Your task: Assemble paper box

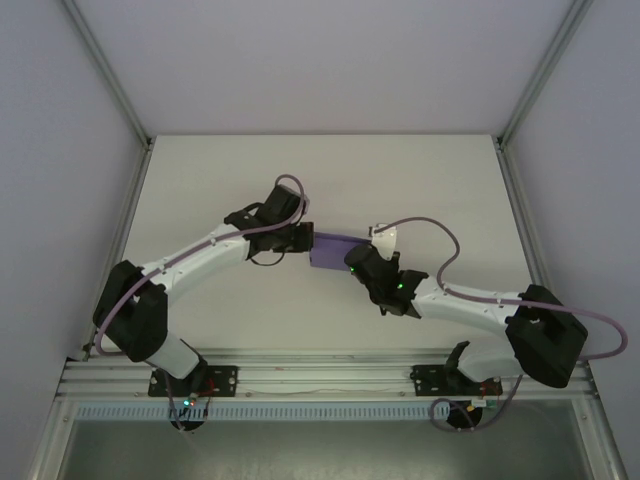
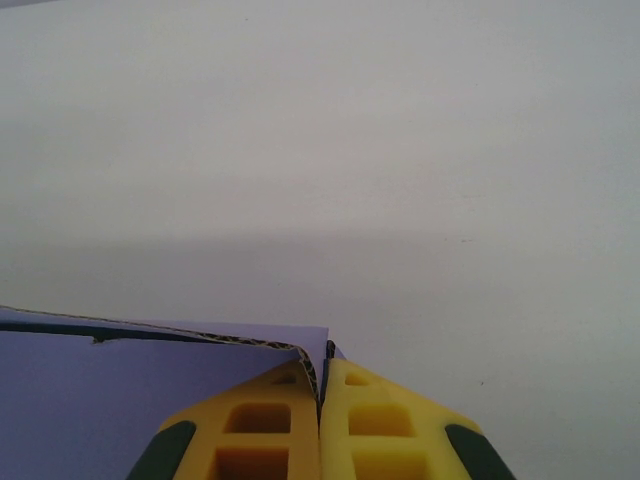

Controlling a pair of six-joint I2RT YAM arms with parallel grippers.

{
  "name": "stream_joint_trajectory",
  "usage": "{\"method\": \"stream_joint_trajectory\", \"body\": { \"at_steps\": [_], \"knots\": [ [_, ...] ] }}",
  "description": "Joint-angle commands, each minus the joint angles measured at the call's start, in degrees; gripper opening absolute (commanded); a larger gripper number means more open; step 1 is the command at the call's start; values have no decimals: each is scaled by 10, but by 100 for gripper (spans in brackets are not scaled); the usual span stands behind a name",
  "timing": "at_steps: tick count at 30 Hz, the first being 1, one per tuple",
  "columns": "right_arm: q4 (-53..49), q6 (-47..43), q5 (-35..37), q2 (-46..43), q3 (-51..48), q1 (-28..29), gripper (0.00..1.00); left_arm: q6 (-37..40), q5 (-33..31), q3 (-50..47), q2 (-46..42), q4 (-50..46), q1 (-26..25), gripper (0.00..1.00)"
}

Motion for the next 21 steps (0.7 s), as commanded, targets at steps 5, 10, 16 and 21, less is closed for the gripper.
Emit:
{"method": "stream_joint_trajectory", "body": {
  "at_steps": [5,10,16,21],
  "knots": [
    [-65,0,-24,5,-20,1,0,-14,4,23,-3,-53,6,0],
    [-71,-1,-25,3,-18,2,0,-27,25,9,0,-39,12,0],
    [-64,-4,-20,10,-21,1,0,-22,-4,-21,11,-59,12,0],
    [-63,-4,-18,16,-23,1,0,-21,-17,-55,22,-63,12,0]
  ]
}}
